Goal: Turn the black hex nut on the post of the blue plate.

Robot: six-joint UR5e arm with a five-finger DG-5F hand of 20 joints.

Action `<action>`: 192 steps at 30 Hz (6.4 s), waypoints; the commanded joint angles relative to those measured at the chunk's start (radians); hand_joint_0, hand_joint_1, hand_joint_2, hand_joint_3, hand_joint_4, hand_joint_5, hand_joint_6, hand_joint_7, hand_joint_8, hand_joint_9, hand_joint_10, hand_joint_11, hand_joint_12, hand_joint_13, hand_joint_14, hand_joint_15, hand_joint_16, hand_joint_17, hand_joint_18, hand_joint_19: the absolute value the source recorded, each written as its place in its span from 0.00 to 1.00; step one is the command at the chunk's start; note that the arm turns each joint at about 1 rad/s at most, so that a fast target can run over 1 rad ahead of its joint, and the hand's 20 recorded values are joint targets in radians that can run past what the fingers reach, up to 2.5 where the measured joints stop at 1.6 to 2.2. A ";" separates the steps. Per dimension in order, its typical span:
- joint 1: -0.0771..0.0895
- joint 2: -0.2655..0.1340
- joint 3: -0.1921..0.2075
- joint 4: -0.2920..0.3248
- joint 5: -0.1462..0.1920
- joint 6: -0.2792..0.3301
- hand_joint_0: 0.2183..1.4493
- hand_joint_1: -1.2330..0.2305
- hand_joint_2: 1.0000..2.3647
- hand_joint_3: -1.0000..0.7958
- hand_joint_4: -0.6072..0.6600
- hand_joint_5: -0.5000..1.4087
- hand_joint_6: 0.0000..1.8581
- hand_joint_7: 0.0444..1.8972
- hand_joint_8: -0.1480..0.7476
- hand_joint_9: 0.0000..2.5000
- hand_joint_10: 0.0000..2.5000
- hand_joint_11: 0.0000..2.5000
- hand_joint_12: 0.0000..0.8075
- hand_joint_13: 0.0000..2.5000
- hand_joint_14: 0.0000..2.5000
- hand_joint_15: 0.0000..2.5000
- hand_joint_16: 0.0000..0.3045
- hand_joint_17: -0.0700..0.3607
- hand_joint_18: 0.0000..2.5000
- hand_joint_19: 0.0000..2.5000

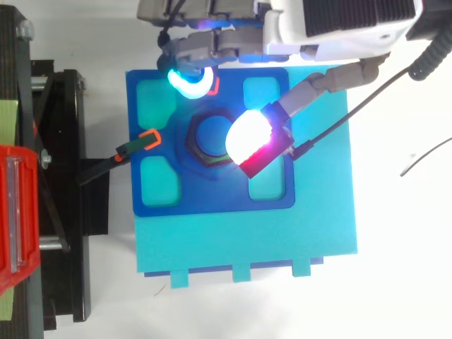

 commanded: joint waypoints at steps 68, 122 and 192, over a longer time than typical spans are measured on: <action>-0.003 0.000 -0.044 0.031 -0.012 -0.008 0.20 0.71 0.00 0.28 0.60 0.17 0.27 0.58 0.38 0.03 0.00 0.00 0.42 0.03 0.00 0.01 0.18 0.45 0.00 0.02; 0.083 -0.002 -0.045 0.044 0.077 0.015 0.20 0.70 0.00 0.28 0.62 0.17 0.27 0.53 0.39 0.04 0.00 0.00 0.43 0.04 0.00 0.01 0.19 0.46 0.00 0.01; 0.108 0.000 -0.091 0.145 0.114 0.008 0.16 0.39 0.00 0.28 0.59 0.13 0.27 0.49 0.37 0.02 0.00 0.00 0.43 0.04 0.00 0.01 0.19 0.47 0.00 0.01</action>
